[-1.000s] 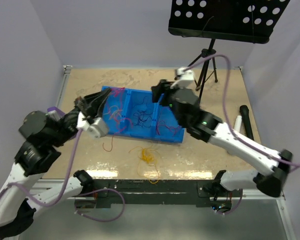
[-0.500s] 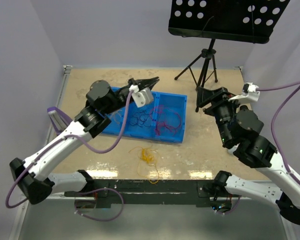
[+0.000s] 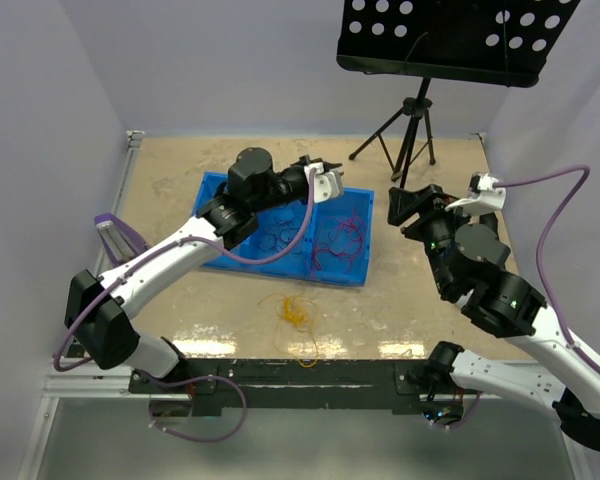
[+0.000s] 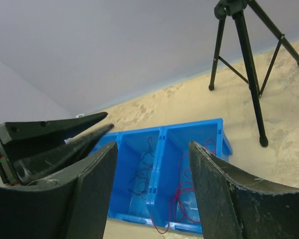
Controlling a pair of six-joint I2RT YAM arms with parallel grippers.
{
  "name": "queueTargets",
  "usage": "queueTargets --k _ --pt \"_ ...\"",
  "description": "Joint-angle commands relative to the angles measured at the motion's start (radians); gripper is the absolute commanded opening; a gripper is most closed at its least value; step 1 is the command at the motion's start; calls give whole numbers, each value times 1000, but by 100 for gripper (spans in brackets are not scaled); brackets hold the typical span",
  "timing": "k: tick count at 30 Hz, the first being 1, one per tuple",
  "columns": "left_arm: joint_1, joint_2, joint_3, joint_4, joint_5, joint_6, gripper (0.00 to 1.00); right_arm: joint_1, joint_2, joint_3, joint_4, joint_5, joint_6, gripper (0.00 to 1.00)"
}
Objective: Untangle the cables
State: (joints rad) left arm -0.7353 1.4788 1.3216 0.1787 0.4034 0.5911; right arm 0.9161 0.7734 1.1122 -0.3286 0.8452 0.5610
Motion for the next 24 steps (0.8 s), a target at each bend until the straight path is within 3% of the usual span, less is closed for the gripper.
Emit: queueTargets --k 1,5,10,18,24 --pt "-3 -83 -83 -177 99 152 32 0 27 -34 -3 -60 -23 64" --pt "-6 -202 -212 -537 236 395 48 0 14 -89 8 -116 17 65" --pt "-19 -262 -364 -858 246 677 47 0 18 -95 7 -147 36 65" --pt "-24 -158 -461 -920 190 900 35 0 10 -101 3 -163 51 63" --pt "-30 -91 -467 -855 157 1033 29 0 -5 -121 -15 -169 63 63"
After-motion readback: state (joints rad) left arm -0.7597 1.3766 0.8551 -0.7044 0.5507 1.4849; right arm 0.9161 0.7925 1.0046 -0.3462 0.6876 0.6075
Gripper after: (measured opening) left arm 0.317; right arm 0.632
